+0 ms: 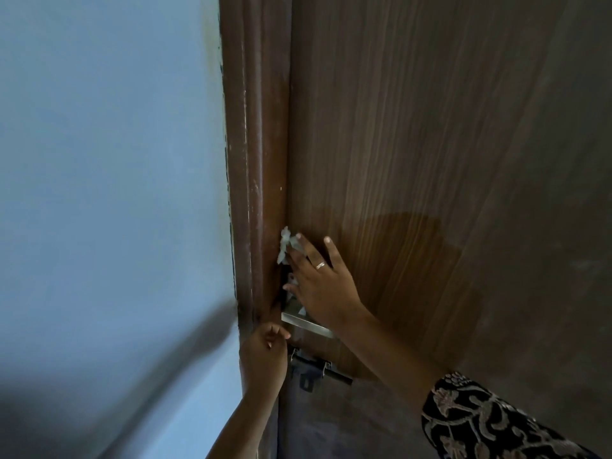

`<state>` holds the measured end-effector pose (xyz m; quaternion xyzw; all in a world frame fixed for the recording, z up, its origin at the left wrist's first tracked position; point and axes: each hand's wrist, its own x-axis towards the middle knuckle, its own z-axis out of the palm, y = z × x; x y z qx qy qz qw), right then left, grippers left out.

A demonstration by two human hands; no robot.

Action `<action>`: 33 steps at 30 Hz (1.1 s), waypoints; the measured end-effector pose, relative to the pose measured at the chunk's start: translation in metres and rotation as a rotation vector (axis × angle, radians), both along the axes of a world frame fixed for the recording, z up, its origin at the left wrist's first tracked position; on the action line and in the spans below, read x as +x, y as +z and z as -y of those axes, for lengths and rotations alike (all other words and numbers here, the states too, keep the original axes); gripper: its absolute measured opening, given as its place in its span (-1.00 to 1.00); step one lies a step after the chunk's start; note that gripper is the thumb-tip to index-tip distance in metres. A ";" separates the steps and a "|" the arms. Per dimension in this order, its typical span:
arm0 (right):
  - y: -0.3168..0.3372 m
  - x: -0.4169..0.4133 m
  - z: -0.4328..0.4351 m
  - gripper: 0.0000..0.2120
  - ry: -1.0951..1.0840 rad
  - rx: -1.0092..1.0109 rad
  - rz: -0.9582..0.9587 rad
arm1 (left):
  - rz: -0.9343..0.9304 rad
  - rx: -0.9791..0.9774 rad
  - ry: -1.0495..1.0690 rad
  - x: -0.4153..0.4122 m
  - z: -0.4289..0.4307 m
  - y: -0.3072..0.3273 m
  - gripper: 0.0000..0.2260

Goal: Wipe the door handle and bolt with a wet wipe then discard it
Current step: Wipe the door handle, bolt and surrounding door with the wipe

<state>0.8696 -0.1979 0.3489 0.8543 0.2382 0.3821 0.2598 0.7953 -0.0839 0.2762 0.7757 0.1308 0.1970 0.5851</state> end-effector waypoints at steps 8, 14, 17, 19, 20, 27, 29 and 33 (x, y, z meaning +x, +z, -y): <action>0.033 0.000 0.005 -0.52 0.051 0.188 0.070 | -0.009 0.000 -0.021 -0.012 -0.007 0.000 -0.65; 0.069 0.015 0.008 -0.47 0.051 0.320 0.152 | -0.022 0.010 -0.021 -0.016 -0.013 0.002 -0.73; 0.029 0.002 0.011 -0.46 0.083 0.144 -0.023 | -0.024 -0.016 -0.035 -0.018 -0.014 0.001 -0.73; 0.001 -0.011 0.020 -0.50 0.066 0.018 -0.104 | -0.027 -0.063 -0.040 -0.021 -0.013 0.001 -0.73; -0.008 -0.017 0.026 -0.53 0.062 0.007 -0.107 | -0.032 -0.080 -0.042 -0.022 -0.014 0.001 -0.73; -0.002 -0.019 0.042 -0.78 0.241 0.168 0.031 | -0.043 -0.106 -0.080 -0.028 -0.008 0.007 -0.74; 0.003 -0.018 0.036 -0.75 0.249 0.245 -0.020 | -0.040 -0.103 -0.101 -0.028 -0.003 0.010 -0.69; 0.005 -0.021 0.013 -0.43 0.173 0.336 -0.231 | -0.051 -0.061 -0.107 -0.029 0.003 0.014 -0.76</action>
